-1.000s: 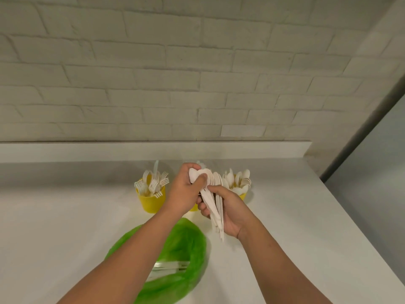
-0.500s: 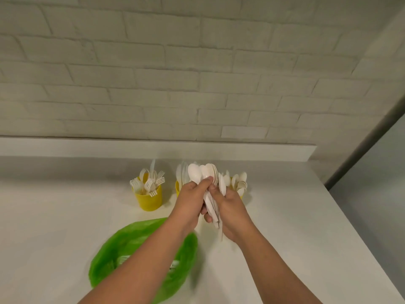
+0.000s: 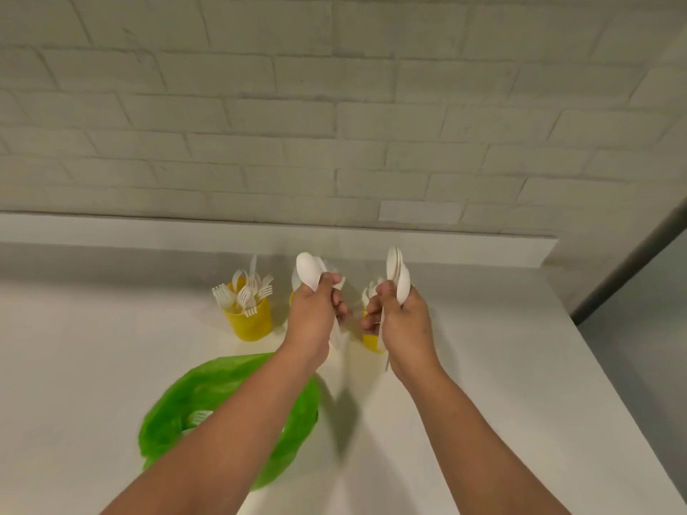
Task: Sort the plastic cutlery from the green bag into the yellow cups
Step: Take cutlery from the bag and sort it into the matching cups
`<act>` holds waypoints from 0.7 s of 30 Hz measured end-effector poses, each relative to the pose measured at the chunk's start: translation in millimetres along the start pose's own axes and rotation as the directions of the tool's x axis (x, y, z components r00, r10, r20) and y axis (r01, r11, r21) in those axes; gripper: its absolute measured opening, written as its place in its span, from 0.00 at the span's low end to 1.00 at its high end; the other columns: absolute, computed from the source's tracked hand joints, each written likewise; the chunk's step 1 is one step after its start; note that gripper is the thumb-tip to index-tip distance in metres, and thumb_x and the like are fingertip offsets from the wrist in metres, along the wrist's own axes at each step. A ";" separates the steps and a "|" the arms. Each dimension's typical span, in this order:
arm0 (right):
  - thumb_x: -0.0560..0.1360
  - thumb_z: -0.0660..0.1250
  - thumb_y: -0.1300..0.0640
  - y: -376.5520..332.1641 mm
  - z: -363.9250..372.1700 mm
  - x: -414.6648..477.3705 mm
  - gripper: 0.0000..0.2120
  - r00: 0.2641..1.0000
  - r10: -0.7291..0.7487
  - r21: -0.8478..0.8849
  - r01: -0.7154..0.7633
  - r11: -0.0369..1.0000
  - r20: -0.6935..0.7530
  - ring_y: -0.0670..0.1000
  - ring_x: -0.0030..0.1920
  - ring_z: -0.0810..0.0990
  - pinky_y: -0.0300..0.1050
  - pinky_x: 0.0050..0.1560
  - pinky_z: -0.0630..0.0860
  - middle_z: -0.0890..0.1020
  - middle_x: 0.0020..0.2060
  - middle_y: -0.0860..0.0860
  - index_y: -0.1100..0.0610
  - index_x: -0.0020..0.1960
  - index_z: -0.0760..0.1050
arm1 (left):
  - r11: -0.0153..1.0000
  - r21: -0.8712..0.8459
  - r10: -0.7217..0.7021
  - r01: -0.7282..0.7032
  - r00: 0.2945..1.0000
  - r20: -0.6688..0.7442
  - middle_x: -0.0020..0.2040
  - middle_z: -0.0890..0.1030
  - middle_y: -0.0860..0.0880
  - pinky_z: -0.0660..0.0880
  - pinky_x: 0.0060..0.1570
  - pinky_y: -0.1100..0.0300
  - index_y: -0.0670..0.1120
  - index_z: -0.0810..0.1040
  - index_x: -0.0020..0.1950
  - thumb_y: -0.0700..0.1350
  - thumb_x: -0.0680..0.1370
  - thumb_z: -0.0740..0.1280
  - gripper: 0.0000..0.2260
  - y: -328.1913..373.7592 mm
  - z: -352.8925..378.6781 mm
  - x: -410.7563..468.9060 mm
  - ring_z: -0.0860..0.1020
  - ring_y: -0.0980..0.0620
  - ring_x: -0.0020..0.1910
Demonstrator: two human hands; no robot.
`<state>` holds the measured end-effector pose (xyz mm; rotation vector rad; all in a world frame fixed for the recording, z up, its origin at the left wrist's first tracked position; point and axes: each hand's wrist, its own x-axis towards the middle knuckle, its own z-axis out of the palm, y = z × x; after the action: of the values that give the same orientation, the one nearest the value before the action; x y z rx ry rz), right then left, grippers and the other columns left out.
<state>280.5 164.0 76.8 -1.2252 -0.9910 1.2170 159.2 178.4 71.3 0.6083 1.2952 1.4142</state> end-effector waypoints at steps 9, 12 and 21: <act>0.78 0.71 0.48 -30.8 -26.7 70.1 0.24 1.000 -0.019 0.243 0.019 0.970 -0.001 0.52 0.22 0.59 0.43 0.25 0.61 0.61 0.23 0.52 0.54 0.31 0.63 | 0.972 0.224 0.057 -0.075 0.994 0.089 0.25 0.68 0.57 0.62 0.29 0.60 0.49 0.76 0.39 0.44 0.78 0.72 0.09 -7.6 19.9 5.9 0.64 0.55 0.25; 0.78 0.72 0.49 -26.6 -16.7 88.5 0.25 0.999 -0.044 0.248 0.035 0.968 0.030 0.54 0.22 0.65 0.46 0.29 0.69 0.65 0.21 0.54 0.54 0.27 0.66 | 0.963 0.217 0.138 -0.157 0.985 0.098 0.26 0.68 0.56 0.62 0.29 0.60 0.51 0.73 0.37 0.45 0.77 0.74 0.12 -2.2 29.3 13.6 0.64 0.55 0.24; 0.82 0.65 0.60 6.4 -19.9 110.3 0.14 0.962 -0.073 -0.181 0.124 0.976 0.264 0.50 0.31 0.77 0.43 0.38 0.76 0.79 0.30 0.56 0.55 0.38 0.79 | 0.728 0.528 0.324 -0.436 0.899 0.295 0.38 0.86 0.50 0.72 0.39 0.70 0.54 0.84 0.58 0.50 0.77 0.74 0.10 33.7 52.3 39.3 0.80 0.61 0.36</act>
<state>313.0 270.1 59.8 -1.1720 -1.3751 1.2416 181.8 239.2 105.9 1.4701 1.5142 1.2187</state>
